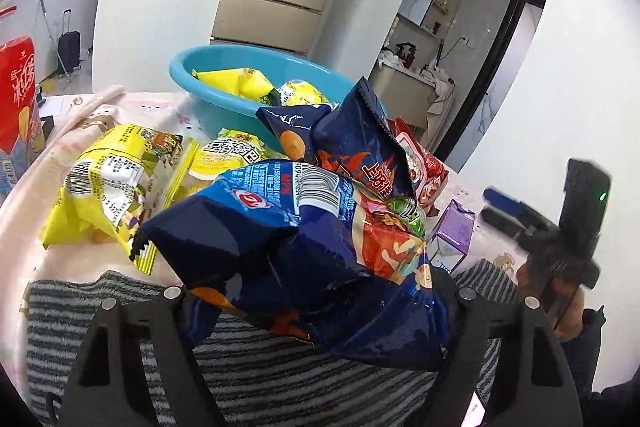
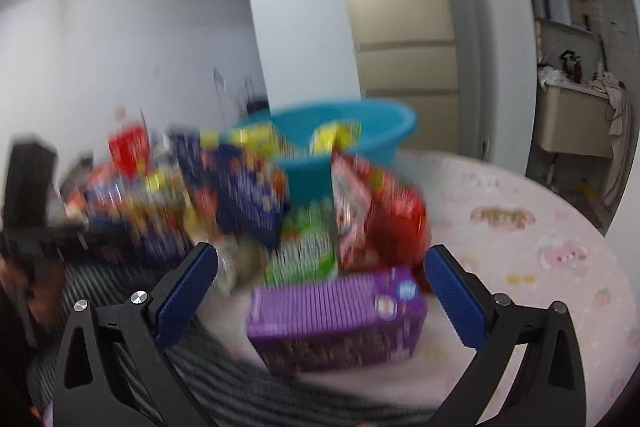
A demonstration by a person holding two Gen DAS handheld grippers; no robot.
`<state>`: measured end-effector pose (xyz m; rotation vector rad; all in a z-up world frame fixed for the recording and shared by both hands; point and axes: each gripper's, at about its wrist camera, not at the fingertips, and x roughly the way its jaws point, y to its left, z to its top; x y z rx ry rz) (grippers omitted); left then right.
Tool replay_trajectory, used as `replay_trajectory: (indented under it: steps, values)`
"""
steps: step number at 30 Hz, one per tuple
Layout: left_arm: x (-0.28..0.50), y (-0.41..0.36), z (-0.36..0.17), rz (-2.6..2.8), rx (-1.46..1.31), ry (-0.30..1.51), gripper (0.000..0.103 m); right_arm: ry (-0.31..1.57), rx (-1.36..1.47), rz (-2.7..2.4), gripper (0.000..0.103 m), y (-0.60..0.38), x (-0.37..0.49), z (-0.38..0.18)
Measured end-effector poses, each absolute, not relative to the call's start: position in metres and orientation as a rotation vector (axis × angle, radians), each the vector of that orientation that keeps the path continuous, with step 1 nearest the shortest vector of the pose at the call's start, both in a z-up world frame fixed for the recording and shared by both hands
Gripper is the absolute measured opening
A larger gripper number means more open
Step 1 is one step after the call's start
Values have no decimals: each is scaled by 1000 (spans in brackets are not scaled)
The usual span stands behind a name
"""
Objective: Organize snacks
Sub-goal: 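Grasp the blue chip bag with the left gripper while the right gripper grasps the purple carton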
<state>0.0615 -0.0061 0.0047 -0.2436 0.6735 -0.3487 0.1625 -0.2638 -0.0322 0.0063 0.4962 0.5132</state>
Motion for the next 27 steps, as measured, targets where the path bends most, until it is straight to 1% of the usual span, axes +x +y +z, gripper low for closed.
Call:
replay_trajectory:
  steps: [8,12,14,16,21,25,27]
  values:
    - [60,-4,4,-344,-245,675,83,584,-135,499,103,-239,165,-48]
    - [62,-3,3,-336,-245,678,83,551,-180,491,103,-237,155,-40]
    - [62,-3,2,-335,-244,682,83,575,-215,497,103,-233,159,-32]
    - [61,-3,3,-343,-247,679,83,610,-334,524,103,-221,163,-24]
    - [61,-3,3,-338,-250,678,83,678,-789,745,103,-194,169,-20]
    - [60,-4,3,-344,-249,676,83,776,-929,895,103,-195,186,-28]
    - [59,-4,4,-345,-249,673,83,826,-962,907,99,-194,197,-38]
